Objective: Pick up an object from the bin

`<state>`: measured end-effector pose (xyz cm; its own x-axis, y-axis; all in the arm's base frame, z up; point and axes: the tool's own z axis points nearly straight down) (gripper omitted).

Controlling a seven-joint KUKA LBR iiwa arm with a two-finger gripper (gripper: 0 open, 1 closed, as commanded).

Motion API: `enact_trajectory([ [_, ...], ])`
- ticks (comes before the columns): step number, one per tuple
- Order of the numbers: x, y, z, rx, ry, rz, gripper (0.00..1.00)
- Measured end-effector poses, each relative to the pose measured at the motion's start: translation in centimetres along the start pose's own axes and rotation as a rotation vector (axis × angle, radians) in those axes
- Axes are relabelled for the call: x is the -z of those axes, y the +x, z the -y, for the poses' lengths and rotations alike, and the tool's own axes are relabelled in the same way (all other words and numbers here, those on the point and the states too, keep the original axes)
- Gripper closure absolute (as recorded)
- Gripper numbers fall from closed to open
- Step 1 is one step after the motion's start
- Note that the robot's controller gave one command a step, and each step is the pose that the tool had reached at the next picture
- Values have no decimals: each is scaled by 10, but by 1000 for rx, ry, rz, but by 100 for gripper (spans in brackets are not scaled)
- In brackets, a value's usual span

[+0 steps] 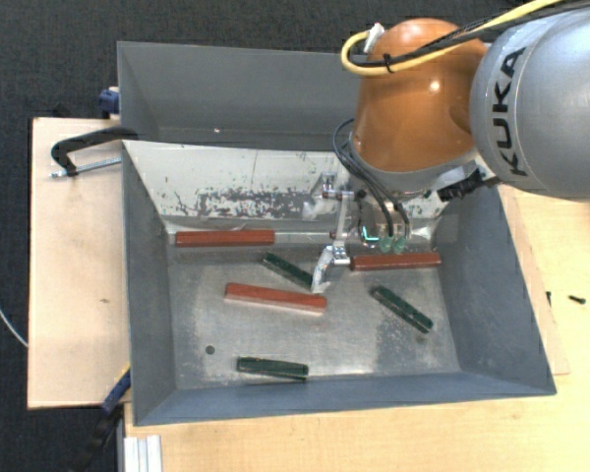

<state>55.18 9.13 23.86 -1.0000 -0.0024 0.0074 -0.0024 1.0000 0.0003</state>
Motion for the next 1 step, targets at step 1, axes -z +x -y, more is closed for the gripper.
enact_trajectory([
  [1,5,-1,0,-2,-1,9,0],
])
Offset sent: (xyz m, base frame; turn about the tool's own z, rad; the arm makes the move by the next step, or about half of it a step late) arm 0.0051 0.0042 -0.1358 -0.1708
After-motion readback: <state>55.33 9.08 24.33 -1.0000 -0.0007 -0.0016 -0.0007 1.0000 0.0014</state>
